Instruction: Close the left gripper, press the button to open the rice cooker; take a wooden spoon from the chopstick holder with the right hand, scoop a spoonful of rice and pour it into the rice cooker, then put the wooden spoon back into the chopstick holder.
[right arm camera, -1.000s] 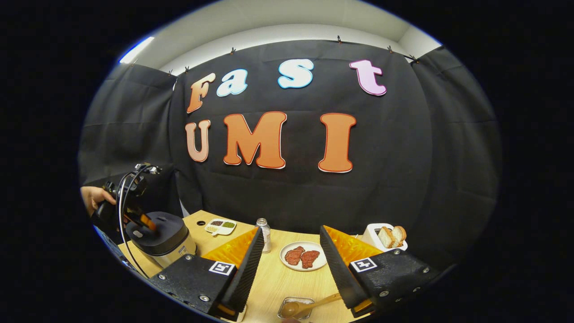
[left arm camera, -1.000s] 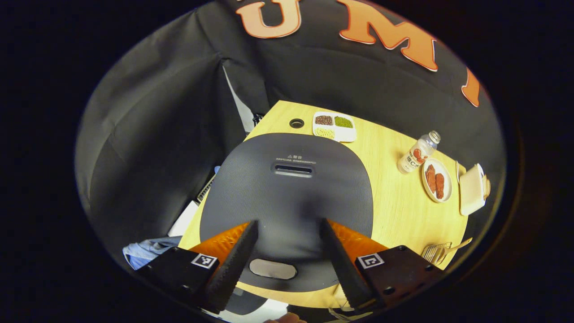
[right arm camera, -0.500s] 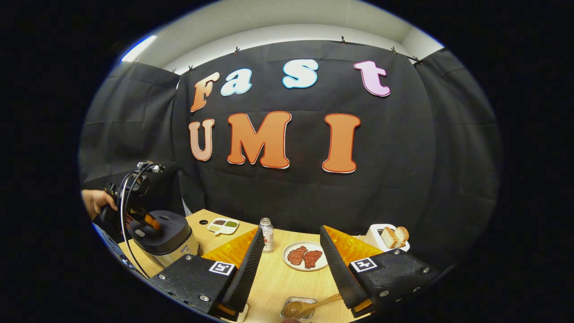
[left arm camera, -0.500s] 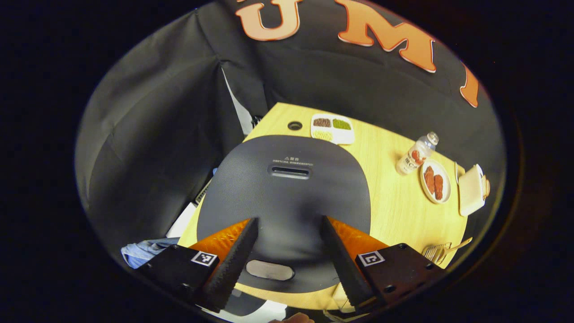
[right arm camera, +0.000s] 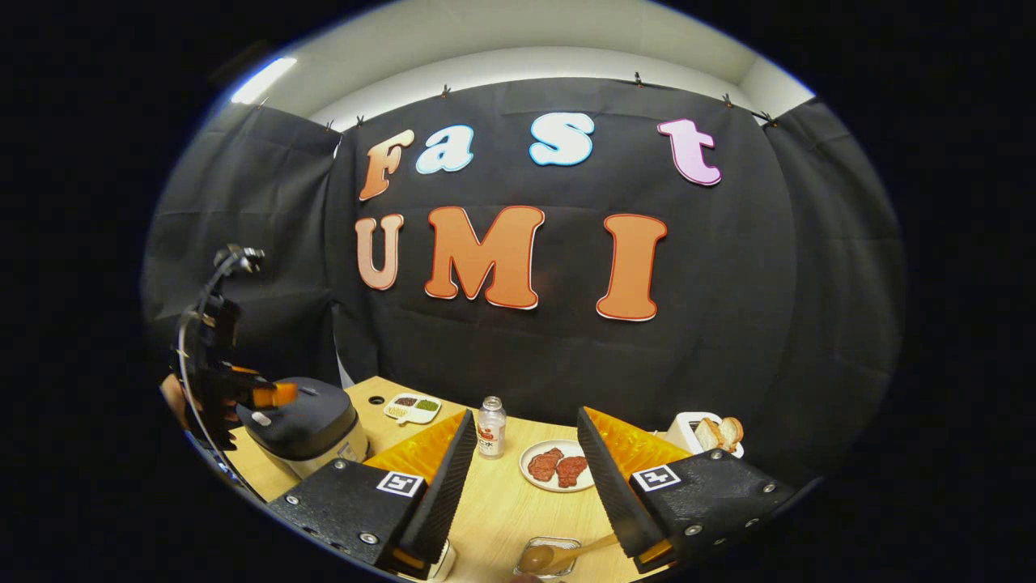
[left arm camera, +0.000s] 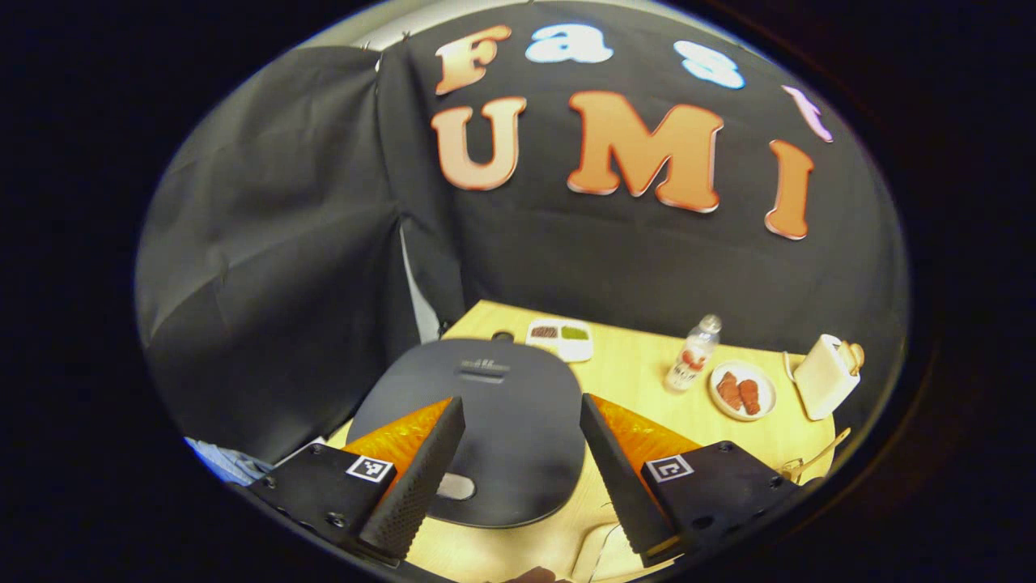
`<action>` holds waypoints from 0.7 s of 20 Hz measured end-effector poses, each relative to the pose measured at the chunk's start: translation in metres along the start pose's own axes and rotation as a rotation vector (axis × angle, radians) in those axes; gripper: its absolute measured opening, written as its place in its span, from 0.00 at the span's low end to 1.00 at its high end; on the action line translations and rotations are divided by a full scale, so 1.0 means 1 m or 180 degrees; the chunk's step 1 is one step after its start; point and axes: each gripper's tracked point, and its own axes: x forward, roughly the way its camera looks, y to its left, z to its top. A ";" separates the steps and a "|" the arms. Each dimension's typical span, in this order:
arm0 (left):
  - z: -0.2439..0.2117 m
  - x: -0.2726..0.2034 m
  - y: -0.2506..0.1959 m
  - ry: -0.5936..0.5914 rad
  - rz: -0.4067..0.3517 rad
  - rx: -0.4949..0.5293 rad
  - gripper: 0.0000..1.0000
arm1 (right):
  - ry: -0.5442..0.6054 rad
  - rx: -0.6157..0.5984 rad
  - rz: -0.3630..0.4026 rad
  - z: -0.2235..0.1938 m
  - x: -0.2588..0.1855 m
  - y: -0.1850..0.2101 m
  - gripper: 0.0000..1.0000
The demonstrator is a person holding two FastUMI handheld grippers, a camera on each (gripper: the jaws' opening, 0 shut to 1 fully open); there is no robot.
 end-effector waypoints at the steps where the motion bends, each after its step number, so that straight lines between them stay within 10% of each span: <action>1: 0.014 -0.012 -0.006 -0.0169 -0.0052 0.0046 0.97 | -0.0017 0.0020 0.0006 0.004 0.000 0.002 0.79; 14: 0.103 -0.116 -0.053 -0.1354 -0.0425 0.0147 0.97 | -0.0494 0.0068 -0.0194 0.050 -0.019 -0.017 0.79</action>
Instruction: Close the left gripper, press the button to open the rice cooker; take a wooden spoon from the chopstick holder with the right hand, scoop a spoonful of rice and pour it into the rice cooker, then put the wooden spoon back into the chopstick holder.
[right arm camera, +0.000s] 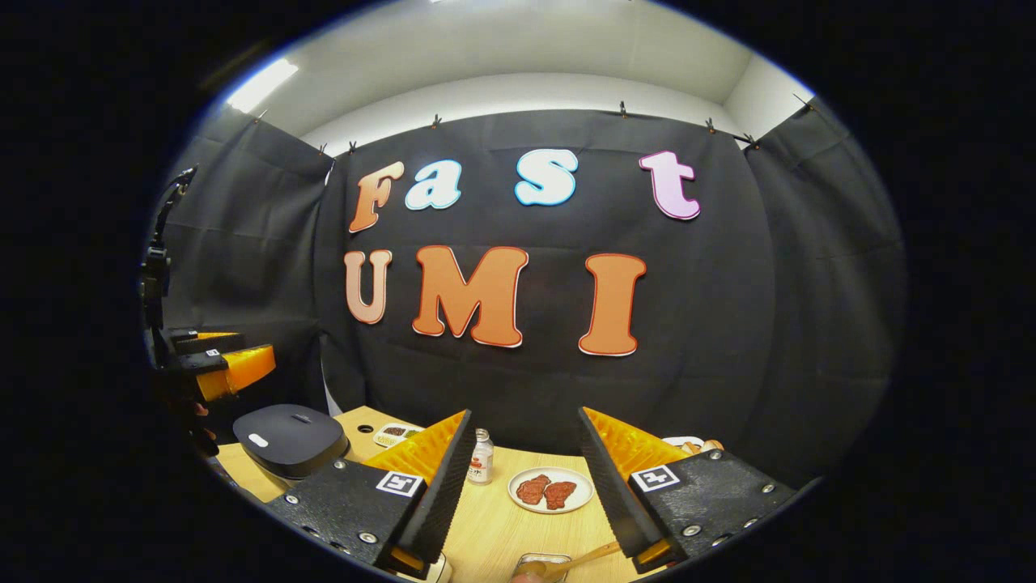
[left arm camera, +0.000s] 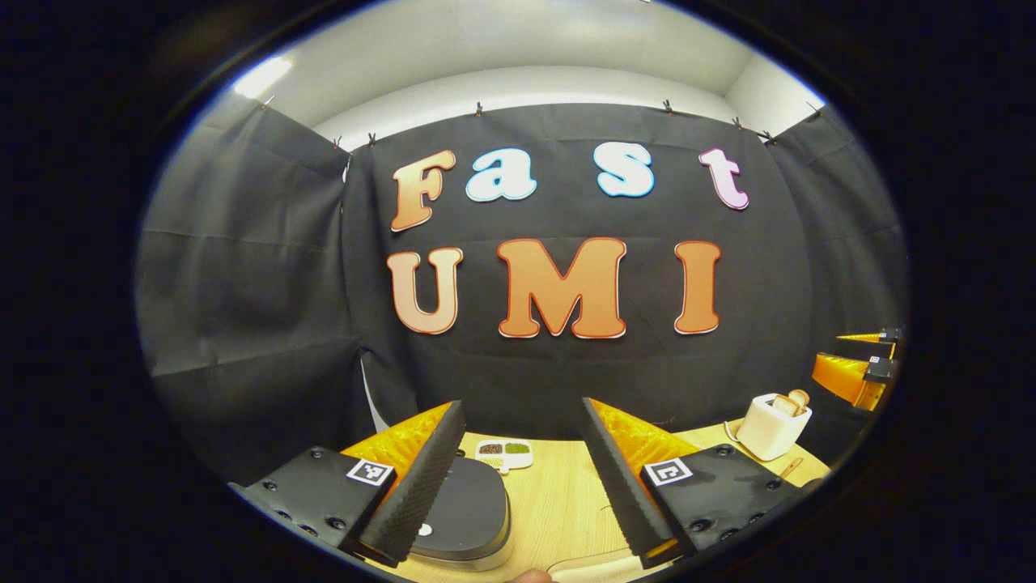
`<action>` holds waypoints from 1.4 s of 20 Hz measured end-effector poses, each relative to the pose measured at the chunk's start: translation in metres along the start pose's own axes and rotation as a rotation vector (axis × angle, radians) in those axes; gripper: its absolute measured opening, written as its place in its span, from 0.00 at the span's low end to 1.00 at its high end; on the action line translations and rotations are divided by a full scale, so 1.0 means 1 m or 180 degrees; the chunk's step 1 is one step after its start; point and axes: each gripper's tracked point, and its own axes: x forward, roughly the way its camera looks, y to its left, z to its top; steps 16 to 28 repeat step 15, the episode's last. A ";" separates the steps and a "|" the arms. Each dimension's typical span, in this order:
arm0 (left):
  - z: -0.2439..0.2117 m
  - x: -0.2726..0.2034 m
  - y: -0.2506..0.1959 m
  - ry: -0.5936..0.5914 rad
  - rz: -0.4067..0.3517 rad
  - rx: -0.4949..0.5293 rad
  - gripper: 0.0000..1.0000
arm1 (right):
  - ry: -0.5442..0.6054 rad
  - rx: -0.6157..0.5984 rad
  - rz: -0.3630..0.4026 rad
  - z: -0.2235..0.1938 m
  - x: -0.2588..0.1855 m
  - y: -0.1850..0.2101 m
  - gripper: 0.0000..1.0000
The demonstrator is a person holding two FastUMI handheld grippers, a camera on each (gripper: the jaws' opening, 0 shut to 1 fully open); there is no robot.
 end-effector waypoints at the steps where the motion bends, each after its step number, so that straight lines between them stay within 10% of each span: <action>1: 0.004 -0.002 -0.002 -0.0056 -0.0002 0.0030 0.97 | -0.0043 0.0010 -0.0021 0.006 -0.002 -0.003 0.79; 28: 0.040 -0.023 -0.024 -0.0307 -0.0113 0.0105 0.97 | -0.0345 0.0065 0.0011 0.039 -0.008 -0.001 0.79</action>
